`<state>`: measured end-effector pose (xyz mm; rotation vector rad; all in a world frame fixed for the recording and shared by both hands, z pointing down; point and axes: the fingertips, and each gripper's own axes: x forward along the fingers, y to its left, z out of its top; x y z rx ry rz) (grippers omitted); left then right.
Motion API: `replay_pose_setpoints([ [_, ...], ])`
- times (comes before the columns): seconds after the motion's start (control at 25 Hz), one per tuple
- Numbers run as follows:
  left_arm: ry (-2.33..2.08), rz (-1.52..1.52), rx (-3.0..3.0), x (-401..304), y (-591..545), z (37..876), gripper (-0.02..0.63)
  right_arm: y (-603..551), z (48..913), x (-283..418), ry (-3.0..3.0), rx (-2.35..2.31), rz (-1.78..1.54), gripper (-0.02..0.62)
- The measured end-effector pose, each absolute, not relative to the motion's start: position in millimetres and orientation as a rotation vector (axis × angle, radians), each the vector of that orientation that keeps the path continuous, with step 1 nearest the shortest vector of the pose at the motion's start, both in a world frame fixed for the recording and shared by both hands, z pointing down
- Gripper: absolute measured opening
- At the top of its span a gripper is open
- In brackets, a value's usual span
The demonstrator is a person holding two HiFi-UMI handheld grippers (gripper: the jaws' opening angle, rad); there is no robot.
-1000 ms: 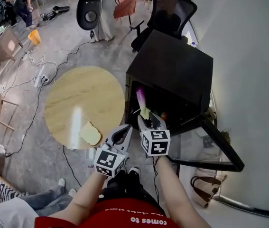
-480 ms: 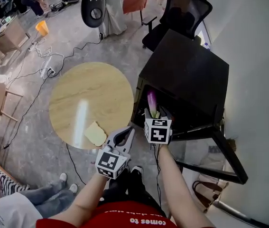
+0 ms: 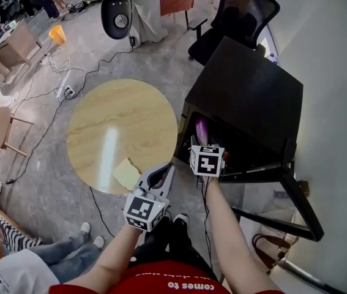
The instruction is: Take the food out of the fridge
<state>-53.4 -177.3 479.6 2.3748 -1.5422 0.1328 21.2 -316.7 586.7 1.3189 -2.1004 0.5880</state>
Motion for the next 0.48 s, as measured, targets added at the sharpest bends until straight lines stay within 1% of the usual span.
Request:
replay_pose_setpoints([
  [0.24,-1.537,0.137,2.373,-53.6,-177.6,481.3,0.007,-321.3,589.1,29.3,-2.09,1.376,0.613,0.22],
  [0.28,-1.537,0.137,2.374,-53.8,-177.5,481.0,0.006,-321.1,588.6,28.6,-2.097,1.367,0.614,0.195],
  [0.48,-1.539,0.139,2.374,-53.2,-176.6,480.8,0.006,-316.8,586.3,29.0,-2.127,1.321,0.647,0.189],
])
